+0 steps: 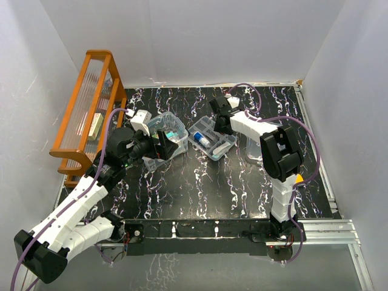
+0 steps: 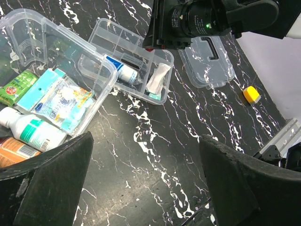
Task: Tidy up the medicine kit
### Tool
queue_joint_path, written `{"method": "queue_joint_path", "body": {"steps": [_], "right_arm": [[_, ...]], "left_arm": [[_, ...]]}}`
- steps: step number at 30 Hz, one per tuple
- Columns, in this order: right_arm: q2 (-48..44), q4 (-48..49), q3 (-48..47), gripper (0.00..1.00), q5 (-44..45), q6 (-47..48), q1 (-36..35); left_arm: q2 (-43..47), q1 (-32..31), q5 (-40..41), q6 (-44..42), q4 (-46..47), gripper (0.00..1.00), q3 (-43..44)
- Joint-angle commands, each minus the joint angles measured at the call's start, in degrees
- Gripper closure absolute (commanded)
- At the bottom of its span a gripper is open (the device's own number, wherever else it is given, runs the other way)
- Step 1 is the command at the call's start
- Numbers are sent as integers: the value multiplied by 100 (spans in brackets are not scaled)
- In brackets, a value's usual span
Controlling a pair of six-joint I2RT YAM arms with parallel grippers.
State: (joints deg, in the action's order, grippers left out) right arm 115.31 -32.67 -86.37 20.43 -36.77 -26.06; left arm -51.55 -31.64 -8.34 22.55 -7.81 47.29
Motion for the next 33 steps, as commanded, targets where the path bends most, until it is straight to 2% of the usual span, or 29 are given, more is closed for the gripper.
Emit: {"method": "queue_joint_path", "body": {"steps": [1, 20, 25, 33], "right_arm": [[-50, 252, -31, 71, 149, -92, 53], [181, 290, 17, 69, -47, 4, 79], [223, 142, -45, 66, -4, 1, 77], [15, 155, -91, 55, -99, 4, 75]], "left_arm": [[100, -18, 16, -48, 4, 6, 102], [84, -23, 20, -48, -16, 6, 64], [72, -26, 17, -48, -1, 6, 72], [80, -15, 16, -48, -19, 6, 79]]}}
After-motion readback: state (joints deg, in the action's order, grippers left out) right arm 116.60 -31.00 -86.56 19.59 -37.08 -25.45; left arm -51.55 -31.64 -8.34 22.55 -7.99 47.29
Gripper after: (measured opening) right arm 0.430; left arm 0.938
